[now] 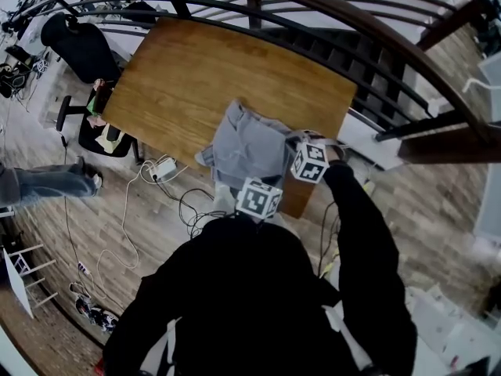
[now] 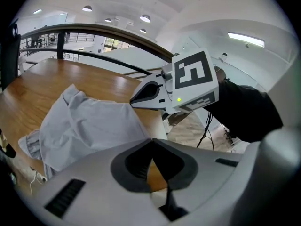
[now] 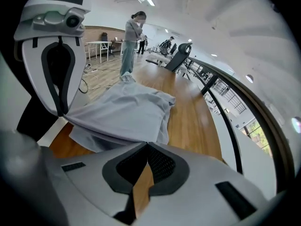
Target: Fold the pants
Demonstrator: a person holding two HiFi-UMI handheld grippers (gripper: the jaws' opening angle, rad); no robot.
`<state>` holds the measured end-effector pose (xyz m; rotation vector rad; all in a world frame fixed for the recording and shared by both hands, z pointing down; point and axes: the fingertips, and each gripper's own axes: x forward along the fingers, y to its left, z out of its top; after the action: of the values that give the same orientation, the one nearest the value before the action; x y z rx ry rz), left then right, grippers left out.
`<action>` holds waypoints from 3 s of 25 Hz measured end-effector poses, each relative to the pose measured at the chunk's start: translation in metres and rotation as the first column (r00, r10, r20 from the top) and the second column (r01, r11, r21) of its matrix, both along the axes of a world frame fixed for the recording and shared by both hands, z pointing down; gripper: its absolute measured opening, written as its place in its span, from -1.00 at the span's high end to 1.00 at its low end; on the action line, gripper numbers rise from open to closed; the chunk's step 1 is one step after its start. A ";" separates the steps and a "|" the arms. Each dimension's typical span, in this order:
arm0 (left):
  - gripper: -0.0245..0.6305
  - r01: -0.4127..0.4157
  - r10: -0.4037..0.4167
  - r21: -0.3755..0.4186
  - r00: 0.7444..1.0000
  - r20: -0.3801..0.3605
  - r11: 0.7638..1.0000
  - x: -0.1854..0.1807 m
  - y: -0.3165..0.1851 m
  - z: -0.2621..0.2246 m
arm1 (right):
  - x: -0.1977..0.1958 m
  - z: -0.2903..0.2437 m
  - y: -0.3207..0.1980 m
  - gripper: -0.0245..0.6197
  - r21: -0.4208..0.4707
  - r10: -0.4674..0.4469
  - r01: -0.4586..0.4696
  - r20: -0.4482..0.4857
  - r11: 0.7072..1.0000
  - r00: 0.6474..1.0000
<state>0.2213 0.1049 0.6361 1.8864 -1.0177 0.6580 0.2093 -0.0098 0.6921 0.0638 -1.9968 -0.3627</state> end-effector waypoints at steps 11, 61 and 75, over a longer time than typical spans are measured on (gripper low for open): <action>0.57 -0.107 0.107 -0.023 0.994 -0.006 0.994 0.022 0.026 0.038 | 0.027 0.038 0.019 0.80 -0.166 0.329 -0.319 0.037 0.933 0.943; 0.92 0.148 -0.108 0.803 0.989 -0.104 0.577 -0.179 -0.061 -0.275 | -0.059 -0.322 0.041 0.91 -0.398 0.597 -0.675 0.798 0.621 0.079; 0.92 0.137 -0.097 0.813 0.990 -0.100 0.566 -0.207 -0.059 -0.278 | -0.083 -0.320 0.039 0.91 -0.388 0.587 -0.686 0.806 0.615 0.070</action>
<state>0.0140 0.0455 0.3585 2.5685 -1.5847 0.0002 0.1266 0.0289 0.3719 1.5230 -2.7050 0.2925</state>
